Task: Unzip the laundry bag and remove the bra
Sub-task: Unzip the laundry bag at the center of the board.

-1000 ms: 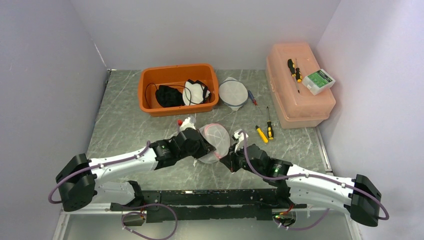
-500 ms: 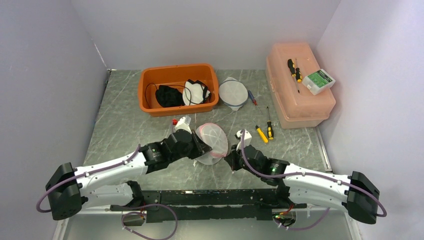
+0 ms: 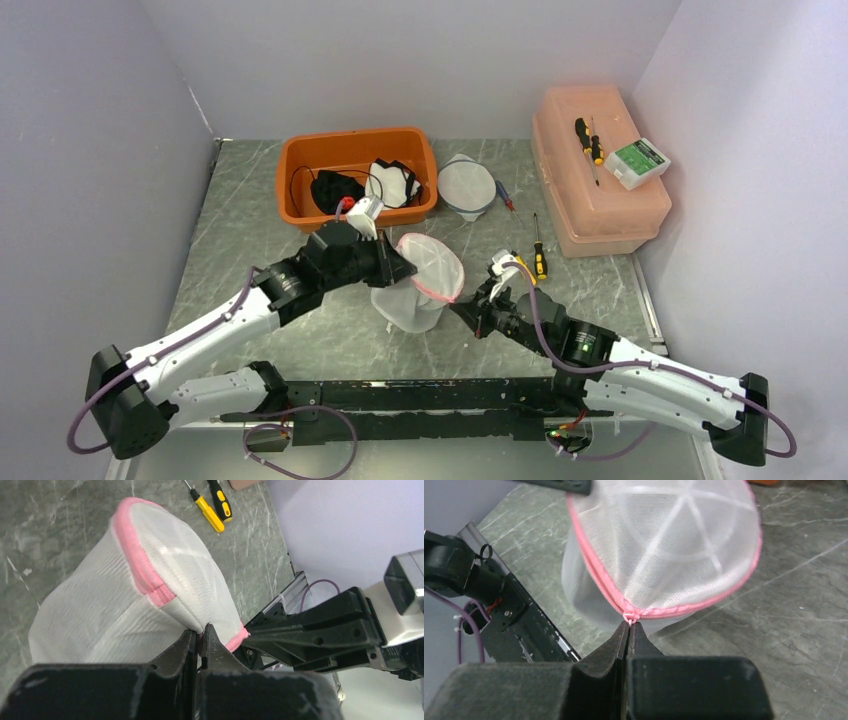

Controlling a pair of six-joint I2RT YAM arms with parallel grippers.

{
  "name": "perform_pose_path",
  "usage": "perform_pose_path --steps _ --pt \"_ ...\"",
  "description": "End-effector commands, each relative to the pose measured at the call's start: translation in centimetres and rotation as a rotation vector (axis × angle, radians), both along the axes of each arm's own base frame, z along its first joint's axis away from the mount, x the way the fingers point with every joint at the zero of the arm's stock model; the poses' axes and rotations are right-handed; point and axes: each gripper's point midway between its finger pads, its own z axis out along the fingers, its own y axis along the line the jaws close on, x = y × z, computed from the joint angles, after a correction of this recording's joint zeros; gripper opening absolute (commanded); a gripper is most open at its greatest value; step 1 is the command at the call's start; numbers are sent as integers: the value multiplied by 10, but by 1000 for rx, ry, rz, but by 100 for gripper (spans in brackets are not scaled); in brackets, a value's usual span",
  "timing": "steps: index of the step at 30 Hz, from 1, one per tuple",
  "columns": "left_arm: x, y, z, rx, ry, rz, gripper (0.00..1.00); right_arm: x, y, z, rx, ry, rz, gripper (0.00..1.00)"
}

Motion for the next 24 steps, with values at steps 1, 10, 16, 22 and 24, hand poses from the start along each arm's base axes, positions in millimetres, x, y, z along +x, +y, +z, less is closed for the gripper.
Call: perform_pose_path --steps 1,10,16,22,24 --pt "17 -7 -5 -7 -66 -118 3 -11 15 15 25 -34 84 0" --pt "17 -3 -54 -47 -2 -101 7 -25 40 -20 6 8 109 0" --pt "3 26 -48 -64 94 48 73 -16 40 -41 -46 47 34 0" --pt "-32 29 -54 -129 236 137 94 -7 38 -43 -64 57 -25 0" --pt "-45 16 -59 -147 278 133 94 -5 40 -44 -73 59 -34 0"
